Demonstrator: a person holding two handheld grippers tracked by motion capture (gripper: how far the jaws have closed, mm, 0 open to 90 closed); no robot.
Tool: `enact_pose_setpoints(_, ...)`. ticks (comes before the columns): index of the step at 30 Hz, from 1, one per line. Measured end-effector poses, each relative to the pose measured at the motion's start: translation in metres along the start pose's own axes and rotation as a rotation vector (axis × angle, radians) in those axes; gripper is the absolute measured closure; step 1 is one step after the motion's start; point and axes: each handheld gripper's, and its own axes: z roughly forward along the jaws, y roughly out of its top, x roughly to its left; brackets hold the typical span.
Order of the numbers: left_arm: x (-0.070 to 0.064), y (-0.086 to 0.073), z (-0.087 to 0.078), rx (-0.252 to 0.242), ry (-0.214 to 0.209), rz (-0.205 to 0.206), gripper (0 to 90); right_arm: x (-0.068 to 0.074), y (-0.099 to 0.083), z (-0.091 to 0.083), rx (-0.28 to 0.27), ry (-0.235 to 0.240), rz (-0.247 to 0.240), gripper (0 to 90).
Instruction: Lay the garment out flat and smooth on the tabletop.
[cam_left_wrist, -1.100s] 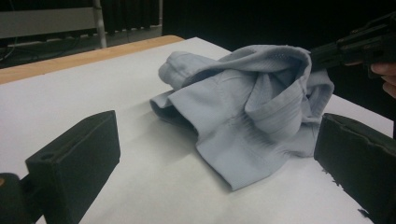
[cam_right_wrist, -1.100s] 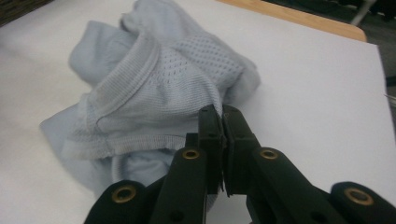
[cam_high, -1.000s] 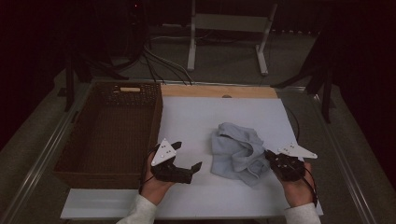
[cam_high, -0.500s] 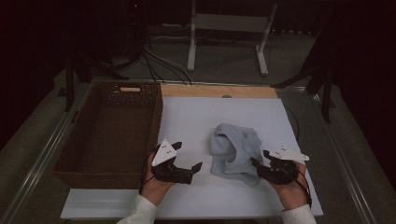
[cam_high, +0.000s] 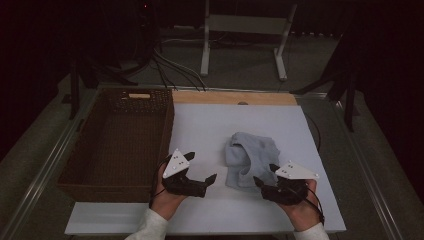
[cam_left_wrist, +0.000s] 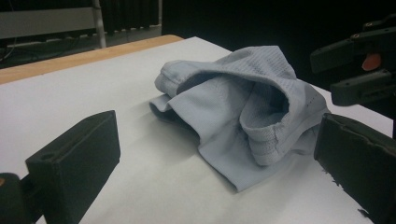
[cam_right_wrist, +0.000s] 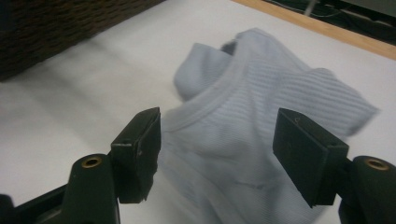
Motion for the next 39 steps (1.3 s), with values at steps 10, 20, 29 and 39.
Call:
enact_pose_setpoints(10, -0.001, 0.0, 0.001, 0.001, -0.001, 0.001, 0.9, 0.012, -0.001, 0.014, 0.023, 0.054, -0.023, 32.1)
enact_pose_setpoints(20, 0.0, -0.001, 0.001, 0.005, -0.002, -0.001, 0.9, 0.007, -0.01, 0.039, 0.103, 0.043, 0.003, 32.2)
enact_pose_setpoints(29, 0.0, -0.002, 0.001, 0.004, 0.0, -0.003, 0.9, 0.001, -0.014, 0.051, 0.139, 0.018, 0.017, 53.6)
enact_pose_setpoints(39, 0.001, -0.001, 0.0, 0.003, 0.003, -0.003, 0.9, -0.001, -0.01, 0.042, 0.119, -0.001, -0.007, 83.3)
